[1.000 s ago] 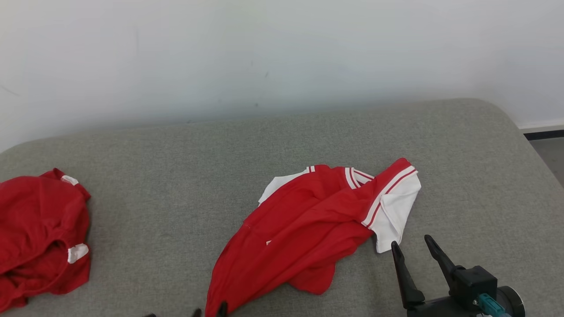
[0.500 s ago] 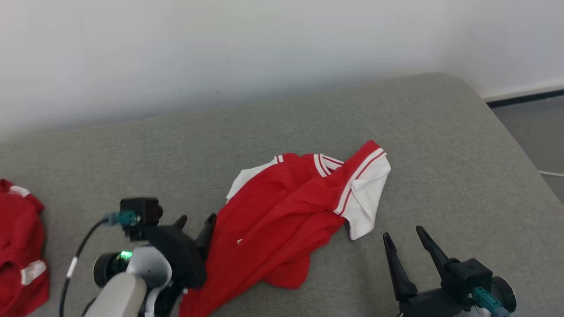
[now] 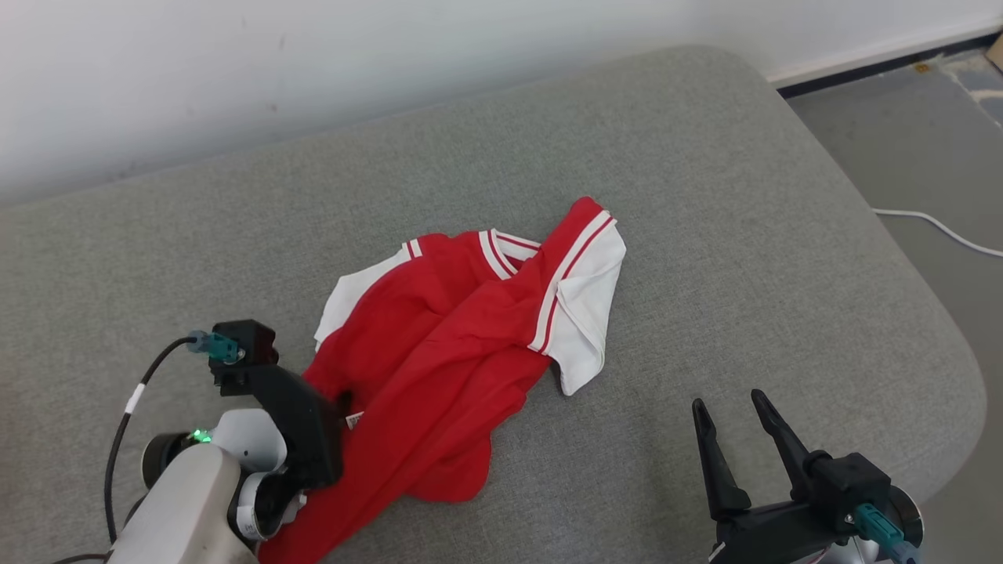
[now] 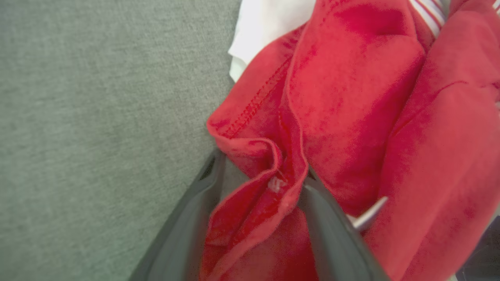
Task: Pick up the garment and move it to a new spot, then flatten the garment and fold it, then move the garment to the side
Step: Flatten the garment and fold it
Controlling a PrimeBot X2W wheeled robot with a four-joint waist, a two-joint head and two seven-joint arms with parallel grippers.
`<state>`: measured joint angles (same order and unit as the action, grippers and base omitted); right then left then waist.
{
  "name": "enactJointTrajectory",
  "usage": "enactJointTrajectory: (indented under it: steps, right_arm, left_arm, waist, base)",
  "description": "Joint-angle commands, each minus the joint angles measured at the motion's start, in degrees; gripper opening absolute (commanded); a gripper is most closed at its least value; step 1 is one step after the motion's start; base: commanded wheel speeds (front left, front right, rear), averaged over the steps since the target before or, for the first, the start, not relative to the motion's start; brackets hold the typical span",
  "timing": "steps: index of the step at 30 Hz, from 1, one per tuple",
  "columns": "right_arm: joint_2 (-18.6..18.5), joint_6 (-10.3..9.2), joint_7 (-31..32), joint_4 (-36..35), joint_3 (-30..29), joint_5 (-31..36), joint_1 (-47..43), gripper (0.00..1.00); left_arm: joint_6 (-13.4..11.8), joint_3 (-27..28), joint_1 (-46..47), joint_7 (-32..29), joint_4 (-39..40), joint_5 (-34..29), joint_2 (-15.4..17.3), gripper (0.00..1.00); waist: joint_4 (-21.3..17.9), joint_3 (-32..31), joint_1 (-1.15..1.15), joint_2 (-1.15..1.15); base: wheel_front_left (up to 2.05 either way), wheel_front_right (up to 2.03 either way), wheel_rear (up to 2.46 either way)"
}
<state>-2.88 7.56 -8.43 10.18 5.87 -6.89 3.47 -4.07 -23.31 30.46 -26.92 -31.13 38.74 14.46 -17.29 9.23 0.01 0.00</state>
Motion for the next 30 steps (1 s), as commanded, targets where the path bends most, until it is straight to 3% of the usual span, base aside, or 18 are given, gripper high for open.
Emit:
enactJointTrajectory:
  steps: [1,11,17,23,27,30]
  right_arm:
    - [0.02,-0.15,-0.36,0.15,0.04,-0.29,0.45,1.0]
    - [0.0,-0.15,-0.19,0.6,2.02,-0.33,1.78,1.0]
    - [0.0,-0.15,0.24,0.7,2.52,0.31,1.44,1.0]
    - [0.01,-0.15,0.49,0.77,2.54,-0.15,0.69,1.0]
    - [0.01,-0.15,0.52,0.77,2.13,-0.56,0.06,1.0]
    - [-0.02,-0.15,0.55,0.78,1.75,-0.55,-0.2,1.0]
  left_arm:
    - [0.47,-0.34,0.04,0.88,-0.24,-0.38,-0.11,0.0]
    - [0.93,5.02,7.26,25.97,-0.88,-3.24,-1.86,0.0]
    - [1.66,7.47,11.92,36.51,-4.47,-3.41,-2.74,0.0]
    - [1.76,10.59,10.8,39.64,-9.25,-0.5,-3.6,0.0]
    - [0.7,14.2,7.25,36.03,-13.95,4.68,-4.81,0.0]
    - [1.53,17.0,3.0,35.67,-15.15,8.55,-5.46,0.0]
  waist:
    - [-0.69,0.95,-0.01,0.0]
    - [0.41,-0.06,-0.01,0.0]
    - [0.05,-0.79,-0.01,0.0]
    - [0.17,-0.77,-0.01,0.0]
    - [1.33,-0.79,-0.01,0.0]
    - [2.57,-1.16,-0.01,0.0]
  base:
    - [0.0,0.0,0.0]
    - [0.0,0.0,0.0]
    - [0.0,0.0,0.0]
    - [0.0,0.0,0.0]
    - [0.0,0.0,0.0]
    - [0.0,0.0,0.0]
